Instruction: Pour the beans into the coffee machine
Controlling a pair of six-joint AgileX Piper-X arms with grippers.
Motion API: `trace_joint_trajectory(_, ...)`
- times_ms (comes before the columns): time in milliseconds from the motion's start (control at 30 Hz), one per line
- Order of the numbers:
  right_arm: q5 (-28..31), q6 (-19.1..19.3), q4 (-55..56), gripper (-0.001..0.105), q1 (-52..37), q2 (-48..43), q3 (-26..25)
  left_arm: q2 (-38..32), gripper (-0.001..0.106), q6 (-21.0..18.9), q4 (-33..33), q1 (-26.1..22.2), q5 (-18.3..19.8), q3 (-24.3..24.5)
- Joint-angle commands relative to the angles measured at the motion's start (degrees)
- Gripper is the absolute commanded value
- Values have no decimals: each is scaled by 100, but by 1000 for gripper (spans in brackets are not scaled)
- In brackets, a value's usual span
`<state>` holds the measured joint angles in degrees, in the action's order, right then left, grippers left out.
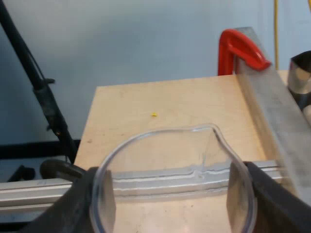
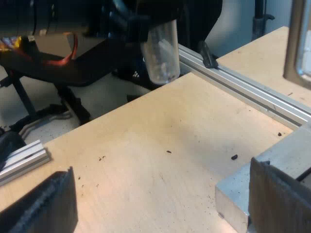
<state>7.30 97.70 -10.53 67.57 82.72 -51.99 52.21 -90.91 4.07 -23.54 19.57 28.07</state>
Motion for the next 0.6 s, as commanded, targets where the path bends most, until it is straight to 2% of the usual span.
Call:
trace_joint_trajectory(33,13,-26,-438,74,10,273,-44,54,1,-330,801,-48,56,-316)
trace_joint_trajectory(133,13,-26,-649,74,10,440,-44,204,1,-453,968,-48,56,-392)
trace_joint_trajectory(167,13,-26,-855,74,10,558,-44,502,1,-528,1169,-48,88,-406)
trace_joint_trajectory(600,13,-26,-1031,74,10,961,-44,2323,1,-564,2686,-48,88,-406)
